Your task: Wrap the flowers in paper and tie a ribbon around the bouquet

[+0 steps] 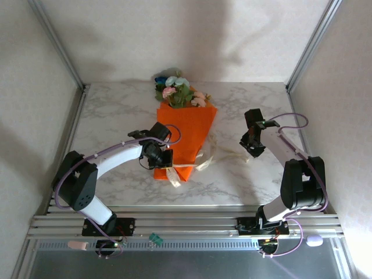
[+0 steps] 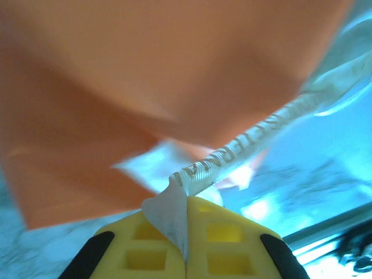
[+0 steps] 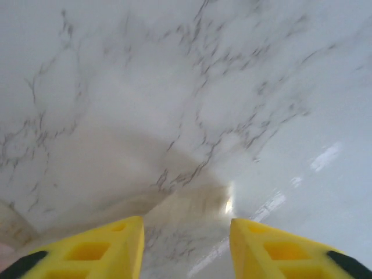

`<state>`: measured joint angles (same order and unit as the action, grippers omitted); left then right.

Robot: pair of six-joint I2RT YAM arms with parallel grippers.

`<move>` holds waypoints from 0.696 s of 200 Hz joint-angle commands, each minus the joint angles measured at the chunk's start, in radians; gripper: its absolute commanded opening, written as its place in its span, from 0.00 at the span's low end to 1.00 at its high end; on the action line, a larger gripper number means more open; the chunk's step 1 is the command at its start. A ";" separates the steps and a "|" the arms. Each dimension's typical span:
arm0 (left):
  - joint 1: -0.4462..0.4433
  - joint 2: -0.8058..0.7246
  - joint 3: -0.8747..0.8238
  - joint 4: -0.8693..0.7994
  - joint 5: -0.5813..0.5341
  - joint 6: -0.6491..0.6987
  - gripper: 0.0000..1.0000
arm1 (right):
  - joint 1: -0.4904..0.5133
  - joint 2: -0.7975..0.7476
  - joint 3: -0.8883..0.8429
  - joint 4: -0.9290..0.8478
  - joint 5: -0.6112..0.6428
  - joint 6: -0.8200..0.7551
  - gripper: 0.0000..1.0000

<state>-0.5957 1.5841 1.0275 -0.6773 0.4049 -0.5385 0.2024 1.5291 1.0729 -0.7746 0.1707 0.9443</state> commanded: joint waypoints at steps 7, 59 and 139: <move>-0.080 -0.004 0.017 -0.144 -0.075 0.199 0.00 | 0.066 -0.068 0.048 -0.035 0.125 -0.036 0.57; -0.102 -0.024 -0.008 -0.163 -0.101 0.213 0.00 | 0.319 0.041 -0.049 0.543 -0.391 0.023 0.52; -0.105 -0.048 -0.040 -0.177 -0.066 0.201 0.00 | 0.338 0.244 -0.044 0.632 -0.437 0.036 0.48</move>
<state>-0.6987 1.5757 1.0096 -0.8089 0.3401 -0.3508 0.5510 1.7714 1.0412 -0.1562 -0.2481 0.9874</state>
